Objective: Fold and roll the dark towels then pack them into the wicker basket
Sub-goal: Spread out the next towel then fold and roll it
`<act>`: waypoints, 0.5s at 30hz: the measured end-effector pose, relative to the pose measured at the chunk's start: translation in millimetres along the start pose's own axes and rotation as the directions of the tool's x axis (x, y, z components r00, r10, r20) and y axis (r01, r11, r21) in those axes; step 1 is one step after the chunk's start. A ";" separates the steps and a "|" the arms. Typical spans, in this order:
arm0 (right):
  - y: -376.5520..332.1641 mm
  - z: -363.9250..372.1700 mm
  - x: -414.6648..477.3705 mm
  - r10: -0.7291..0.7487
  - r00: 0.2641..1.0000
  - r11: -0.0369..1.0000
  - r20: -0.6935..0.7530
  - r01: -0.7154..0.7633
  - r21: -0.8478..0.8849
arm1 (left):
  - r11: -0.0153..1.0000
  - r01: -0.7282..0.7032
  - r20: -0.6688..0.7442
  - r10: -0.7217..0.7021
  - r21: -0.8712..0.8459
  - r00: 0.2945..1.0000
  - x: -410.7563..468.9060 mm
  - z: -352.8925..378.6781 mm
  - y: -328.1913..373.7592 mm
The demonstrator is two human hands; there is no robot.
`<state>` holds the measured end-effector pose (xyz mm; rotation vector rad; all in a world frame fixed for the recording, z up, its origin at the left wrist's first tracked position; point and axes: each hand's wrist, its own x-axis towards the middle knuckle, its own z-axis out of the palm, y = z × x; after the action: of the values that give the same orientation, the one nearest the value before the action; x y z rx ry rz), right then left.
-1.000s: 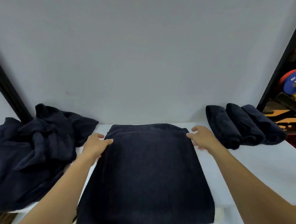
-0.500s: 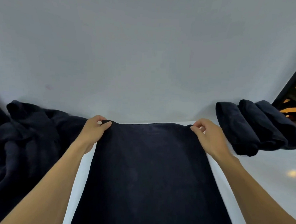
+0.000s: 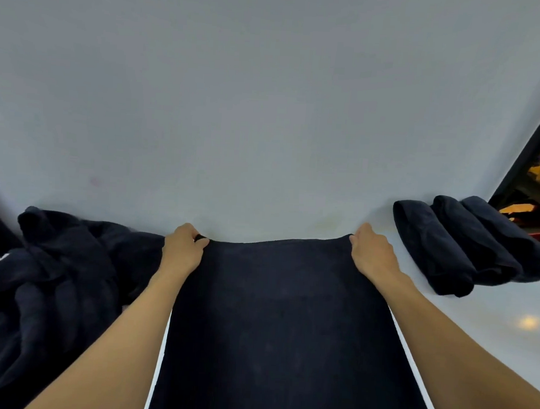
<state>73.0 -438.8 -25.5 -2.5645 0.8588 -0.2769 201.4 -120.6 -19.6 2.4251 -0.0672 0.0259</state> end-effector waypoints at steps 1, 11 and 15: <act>0.7 1.5 -0.2 -0.009 1.000 0.999 -0.028 0.008 -0.033 | 0.999 0.006 0.004 -0.006 0.041 1.000 1.5 1.9 -1.2; 7.3 -18.3 21.3 0.072 0.932 0.939 0.356 -0.184 0.291 | 0.998 -0.008 0.204 -0.004 0.061 0.979 11.9 -2.8 -1.6; 5.5 -26.5 16.9 0.027 0.894 0.808 0.446 -0.282 0.517 | 0.998 -0.010 0.225 0.024 -0.063 0.974 12.0 -7.1 1.0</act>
<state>75.2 -461.8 -3.4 -1.8684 0.6847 0.0725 213.3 -117.2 -13.2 2.3566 -0.1896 -0.2411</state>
